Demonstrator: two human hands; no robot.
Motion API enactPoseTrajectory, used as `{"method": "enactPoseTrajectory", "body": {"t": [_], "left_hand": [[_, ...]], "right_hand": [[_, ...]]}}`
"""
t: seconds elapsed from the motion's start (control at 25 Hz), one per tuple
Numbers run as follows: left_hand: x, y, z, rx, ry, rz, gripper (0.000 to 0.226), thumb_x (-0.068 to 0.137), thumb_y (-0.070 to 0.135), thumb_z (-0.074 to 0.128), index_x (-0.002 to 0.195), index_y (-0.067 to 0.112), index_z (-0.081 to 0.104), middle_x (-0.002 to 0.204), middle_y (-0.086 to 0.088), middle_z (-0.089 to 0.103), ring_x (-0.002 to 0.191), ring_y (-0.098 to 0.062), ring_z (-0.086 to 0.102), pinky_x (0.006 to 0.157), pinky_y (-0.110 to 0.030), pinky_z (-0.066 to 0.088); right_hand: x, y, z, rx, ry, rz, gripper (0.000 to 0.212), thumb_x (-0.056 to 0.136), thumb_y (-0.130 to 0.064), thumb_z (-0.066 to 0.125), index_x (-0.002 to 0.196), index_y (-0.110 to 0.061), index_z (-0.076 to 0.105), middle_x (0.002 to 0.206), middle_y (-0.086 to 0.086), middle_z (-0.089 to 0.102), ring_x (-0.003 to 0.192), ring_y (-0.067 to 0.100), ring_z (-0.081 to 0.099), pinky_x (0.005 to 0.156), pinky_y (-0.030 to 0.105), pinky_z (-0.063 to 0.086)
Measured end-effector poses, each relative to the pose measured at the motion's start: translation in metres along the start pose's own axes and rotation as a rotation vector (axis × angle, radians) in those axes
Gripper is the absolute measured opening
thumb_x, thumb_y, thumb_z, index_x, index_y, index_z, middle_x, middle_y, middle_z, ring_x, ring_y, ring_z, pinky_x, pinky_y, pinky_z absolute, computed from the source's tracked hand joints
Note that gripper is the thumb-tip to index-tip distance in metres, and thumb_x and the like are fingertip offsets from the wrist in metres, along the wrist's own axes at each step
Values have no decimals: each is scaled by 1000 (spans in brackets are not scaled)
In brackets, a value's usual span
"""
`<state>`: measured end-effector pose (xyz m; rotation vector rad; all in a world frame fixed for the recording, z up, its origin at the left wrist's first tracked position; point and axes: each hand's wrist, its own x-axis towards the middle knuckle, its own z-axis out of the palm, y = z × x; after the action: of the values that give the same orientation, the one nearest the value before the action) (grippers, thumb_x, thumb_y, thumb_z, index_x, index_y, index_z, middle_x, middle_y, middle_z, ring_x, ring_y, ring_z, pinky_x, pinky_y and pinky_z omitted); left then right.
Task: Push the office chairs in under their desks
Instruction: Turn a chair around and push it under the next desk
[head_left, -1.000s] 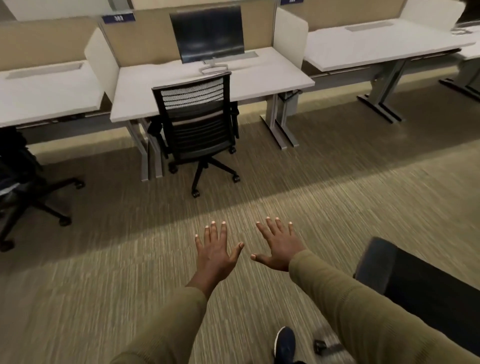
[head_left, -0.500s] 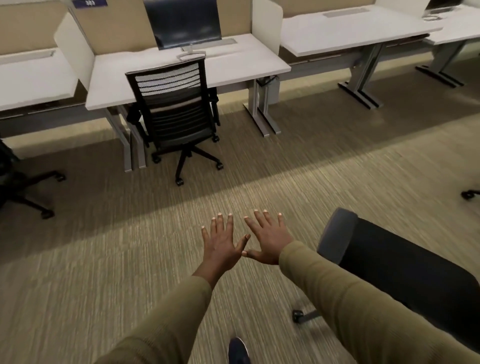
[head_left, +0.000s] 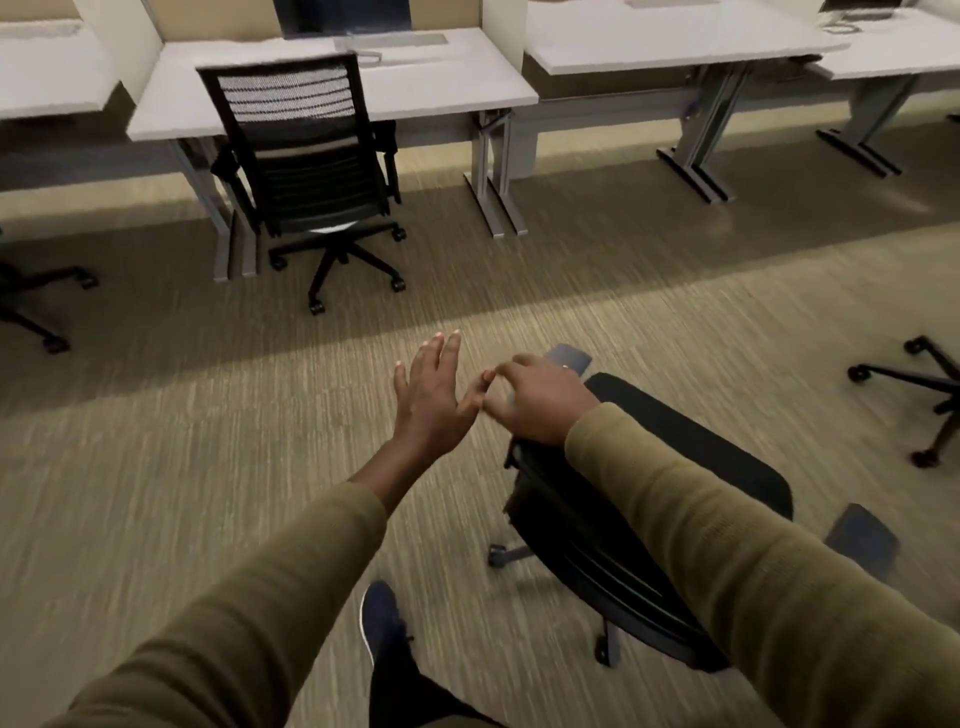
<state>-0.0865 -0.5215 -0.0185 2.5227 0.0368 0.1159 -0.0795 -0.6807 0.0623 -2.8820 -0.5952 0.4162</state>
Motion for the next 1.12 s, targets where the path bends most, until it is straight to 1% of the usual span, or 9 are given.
{"method": "enactPoseTrajectory", "body": {"t": [0.08, 0.16, 0.24, 0.32, 0.44, 0.52, 0.6, 0.76, 1.12], "left_hand": [[-25, 45, 11, -190, 4, 45, 57, 105, 47, 44, 152, 15, 43, 154, -8, 47, 144, -22, 41, 120, -54, 27], [-44, 73, 14, -460, 43, -13, 39, 108, 34, 45, 131, 8, 65, 127, -4, 66, 119, -16, 60, 107, -51, 45], [-57, 84, 5, -608, 60, -125, 41, 109, 31, 43, 115, 3, 72, 112, -4, 73, 106, -15, 66, 101, -48, 51], [-68, 88, -10, -658, 29, -130, 44, 109, 34, 40, 110, 5, 74, 108, -4, 76, 104, -14, 70, 99, -39, 53], [-86, 119, -16, -357, -137, 165, 52, 103, 55, 37, 95, 20, 74, 86, 4, 73, 80, -9, 68, 77, -34, 55], [-97, 140, -5, 134, -258, 403, 62, 99, 65, 22, 90, 28, 71, 80, 9, 68, 76, -8, 61, 81, -35, 46], [-97, 146, 6, 434, -240, 450, 70, 96, 65, 12, 91, 30, 73, 82, 10, 69, 80, -7, 62, 89, -33, 38], [-81, 142, 7, 337, -129, 415, 61, 94, 54, 23, 75, 18, 68, 68, 5, 64, 67, -14, 58, 84, -32, 39], [8, 152, 30, 273, 13, 407, 58, 94, 53, 31, 59, 14, 56, 53, 5, 49, 53, -18, 49, 76, -37, 42]], "right_hand": [[-48, 19, -12, 45, 103, -7, 61, 96, -63, 43, 136, -18, 50, 134, 7, 58, 118, 28, 57, 101, 48, 44], [-94, 31, -17, 95, 156, -21, 64, 94, -66, 42, 136, -18, 48, 128, 6, 60, 111, 27, 59, 91, 47, 50], [-140, 40, -9, 161, 166, -32, 69, 92, -71, 40, 139, -21, 44, 126, 2, 59, 109, 24, 59, 88, 46, 51], [-177, 41, 8, 125, 159, 13, 76, 89, -76, 37, 144, -24, 38, 127, 0, 58, 107, 22, 60, 86, 42, 52], [-204, 46, 38, -15, 139, 156, 74, 94, -68, 35, 147, -17, 35, 127, 4, 58, 105, 24, 61, 83, 39, 50], [-205, 49, 44, -46, 157, 150, 61, 98, -56, 42, 142, -13, 42, 117, 6, 64, 94, 24, 63, 77, 38, 50], [-198, 54, 41, -36, 205, 90, 51, 98, -49, 49, 133, -12, 52, 104, 5, 68, 82, 23, 64, 70, 36, 49], [-175, 62, 31, -3, 235, 6, 43, 98, -51, 51, 119, -14, 58, 97, 3, 68, 78, 22, 62, 69, 35, 45], [-91, 120, -2, -35, 256, -72, 48, 96, -56, 52, 120, -15, 58, 101, 3, 68, 85, 22, 63, 70, 33, 40]]}}
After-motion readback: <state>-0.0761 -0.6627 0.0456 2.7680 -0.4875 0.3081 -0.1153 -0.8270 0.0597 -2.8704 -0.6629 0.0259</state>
